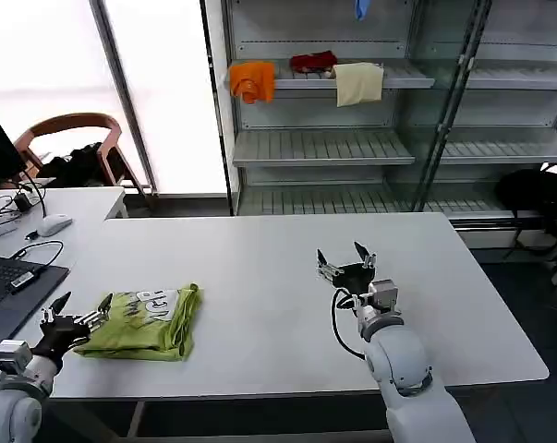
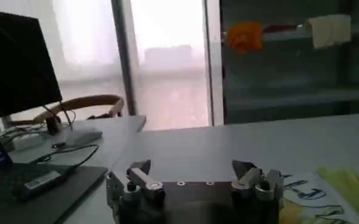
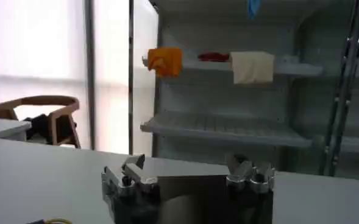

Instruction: Fold and organize the clothes.

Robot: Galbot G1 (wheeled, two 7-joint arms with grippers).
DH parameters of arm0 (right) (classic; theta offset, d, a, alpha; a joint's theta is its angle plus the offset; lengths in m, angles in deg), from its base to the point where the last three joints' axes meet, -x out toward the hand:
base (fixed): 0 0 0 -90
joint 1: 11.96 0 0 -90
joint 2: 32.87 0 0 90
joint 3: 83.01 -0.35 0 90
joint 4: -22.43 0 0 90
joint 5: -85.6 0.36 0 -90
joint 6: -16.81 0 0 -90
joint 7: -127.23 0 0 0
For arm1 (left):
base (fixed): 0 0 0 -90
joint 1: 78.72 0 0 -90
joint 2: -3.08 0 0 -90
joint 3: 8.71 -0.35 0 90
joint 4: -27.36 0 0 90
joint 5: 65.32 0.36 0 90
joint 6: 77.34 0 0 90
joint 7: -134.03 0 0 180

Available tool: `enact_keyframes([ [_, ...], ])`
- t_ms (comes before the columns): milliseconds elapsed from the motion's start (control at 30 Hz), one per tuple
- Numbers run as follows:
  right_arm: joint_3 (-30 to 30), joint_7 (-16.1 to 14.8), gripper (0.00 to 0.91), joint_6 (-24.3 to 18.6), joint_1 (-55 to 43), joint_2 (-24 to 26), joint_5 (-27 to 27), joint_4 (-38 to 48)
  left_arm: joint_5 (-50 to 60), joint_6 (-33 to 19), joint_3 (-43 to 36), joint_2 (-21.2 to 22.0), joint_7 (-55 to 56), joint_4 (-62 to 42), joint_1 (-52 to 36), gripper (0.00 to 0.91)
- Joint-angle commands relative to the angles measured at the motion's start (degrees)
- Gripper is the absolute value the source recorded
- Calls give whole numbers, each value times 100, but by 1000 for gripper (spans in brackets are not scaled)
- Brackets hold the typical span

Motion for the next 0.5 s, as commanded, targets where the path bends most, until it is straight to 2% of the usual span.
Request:
enact_keyframes([
  [33, -4, -1, 907, -5, 15, -5, -6, 12, -547, 230, 157, -244, -148, -833, -135, 907],
  [500, 68, 12, 907, 12, -61, -55, -52, 48, -700, 325, -53, -94, -125, -946, -192, 907],
])
